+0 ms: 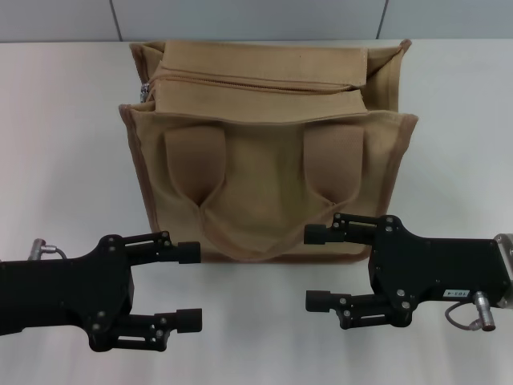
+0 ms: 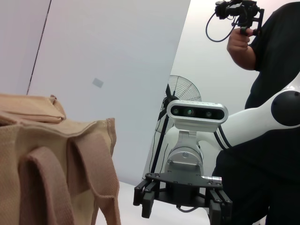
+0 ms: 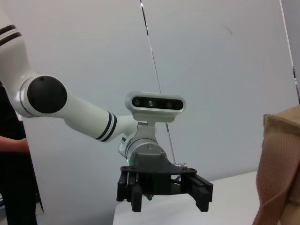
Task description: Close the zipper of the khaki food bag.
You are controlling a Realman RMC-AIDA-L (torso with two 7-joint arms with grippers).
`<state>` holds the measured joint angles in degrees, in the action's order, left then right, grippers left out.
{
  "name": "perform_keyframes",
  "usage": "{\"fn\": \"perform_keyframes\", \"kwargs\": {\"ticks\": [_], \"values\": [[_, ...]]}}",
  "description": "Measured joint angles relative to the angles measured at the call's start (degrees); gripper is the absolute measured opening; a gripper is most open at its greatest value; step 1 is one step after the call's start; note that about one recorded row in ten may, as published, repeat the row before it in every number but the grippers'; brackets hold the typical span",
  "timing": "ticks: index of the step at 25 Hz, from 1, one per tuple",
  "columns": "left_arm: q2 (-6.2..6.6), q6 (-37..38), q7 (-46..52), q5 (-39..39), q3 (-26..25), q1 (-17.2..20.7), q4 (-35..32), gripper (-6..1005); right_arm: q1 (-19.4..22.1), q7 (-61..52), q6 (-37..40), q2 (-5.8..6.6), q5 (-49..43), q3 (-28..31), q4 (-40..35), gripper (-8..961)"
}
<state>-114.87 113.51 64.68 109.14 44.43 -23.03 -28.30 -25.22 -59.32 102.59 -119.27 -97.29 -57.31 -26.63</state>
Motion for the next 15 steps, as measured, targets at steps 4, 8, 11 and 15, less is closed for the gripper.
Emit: {"fn": "perform_keyframes", "kwargs": {"ticks": [4, 8, 11, 15], "values": [[0.02, 0.09, 0.04, 0.02, -0.05, 0.00, 0.00, 794, 0.00, 0.00, -0.01, 0.00, 0.00, 0.00, 0.00, 789], [0.09, 0.17, 0.18, 0.02, -0.05, -0.03, 0.00, 785, 0.00, -0.01, 0.00, 0.00, 0.00, 0.00, 0.00, 789], [0.09, 0.17, 0.24, 0.02, -0.01, -0.07, 0.00, 779, -0.04, -0.01, -0.11, 0.00, 0.00, 0.00, 0.00, 789], [0.35, 0.17, 0.15, -0.01, -0.31, 0.06, -0.02, 770, -0.15, -0.01, -0.37, 0.00, 0.00, 0.00, 0.00, 789]]}}
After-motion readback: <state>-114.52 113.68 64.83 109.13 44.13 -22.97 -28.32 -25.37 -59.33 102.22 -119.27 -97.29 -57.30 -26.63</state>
